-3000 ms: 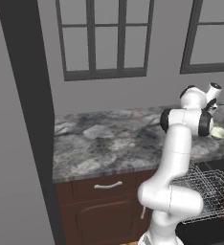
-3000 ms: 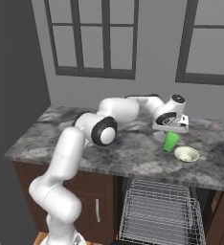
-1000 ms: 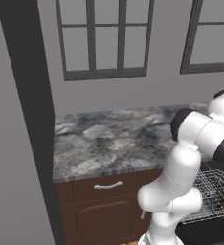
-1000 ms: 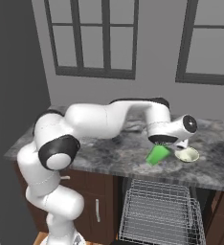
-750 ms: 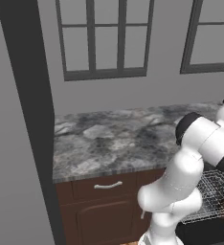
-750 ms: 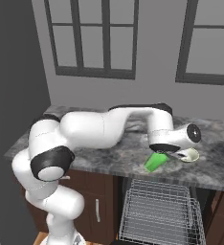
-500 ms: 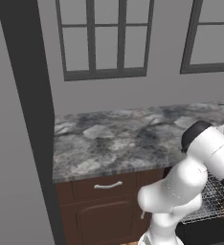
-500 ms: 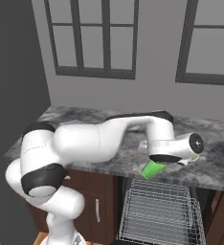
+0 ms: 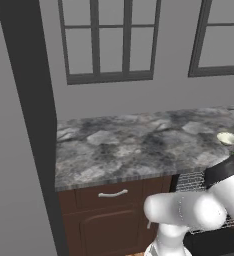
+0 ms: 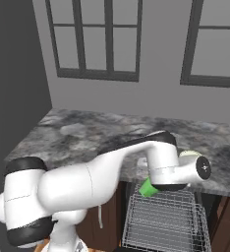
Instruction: Pick up the cup and bowl from the counter, place them in the dishwasher, and close the dishwasher door.
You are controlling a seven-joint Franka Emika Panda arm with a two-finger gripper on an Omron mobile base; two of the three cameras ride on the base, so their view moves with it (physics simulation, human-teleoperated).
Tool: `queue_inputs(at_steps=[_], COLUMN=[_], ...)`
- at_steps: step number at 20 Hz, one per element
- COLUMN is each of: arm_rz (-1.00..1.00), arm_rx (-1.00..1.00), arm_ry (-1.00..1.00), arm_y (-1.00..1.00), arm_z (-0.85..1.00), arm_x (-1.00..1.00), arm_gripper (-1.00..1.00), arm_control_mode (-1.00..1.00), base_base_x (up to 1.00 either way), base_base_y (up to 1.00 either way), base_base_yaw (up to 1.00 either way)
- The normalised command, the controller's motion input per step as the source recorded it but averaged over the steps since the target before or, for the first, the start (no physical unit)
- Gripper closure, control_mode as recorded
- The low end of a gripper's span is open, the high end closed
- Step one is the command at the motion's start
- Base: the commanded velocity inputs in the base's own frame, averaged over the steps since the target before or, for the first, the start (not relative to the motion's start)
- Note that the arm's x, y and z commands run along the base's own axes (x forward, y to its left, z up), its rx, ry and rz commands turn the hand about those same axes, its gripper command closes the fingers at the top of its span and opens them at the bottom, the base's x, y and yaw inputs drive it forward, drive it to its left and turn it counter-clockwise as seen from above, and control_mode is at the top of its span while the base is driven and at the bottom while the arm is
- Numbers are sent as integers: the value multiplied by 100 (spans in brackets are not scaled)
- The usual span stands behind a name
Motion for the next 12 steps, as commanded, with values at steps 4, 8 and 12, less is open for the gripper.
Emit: queue_inputs(at_steps=[4,8,12], arm_rz=[0,0,0], arm_rx=[0,0,0], arm_ry=[0,0,0], arm_y=[17,23,11], arm_z=[-7,-18,-23], arm_x=[-25,-13,-1], arm_gripper=[100,100,100], arm_control_mode=[-100,-100,-100], base_base_x=[0,0,0], base_base_y=[0,0,0], base_base_yaw=[0,0,0])
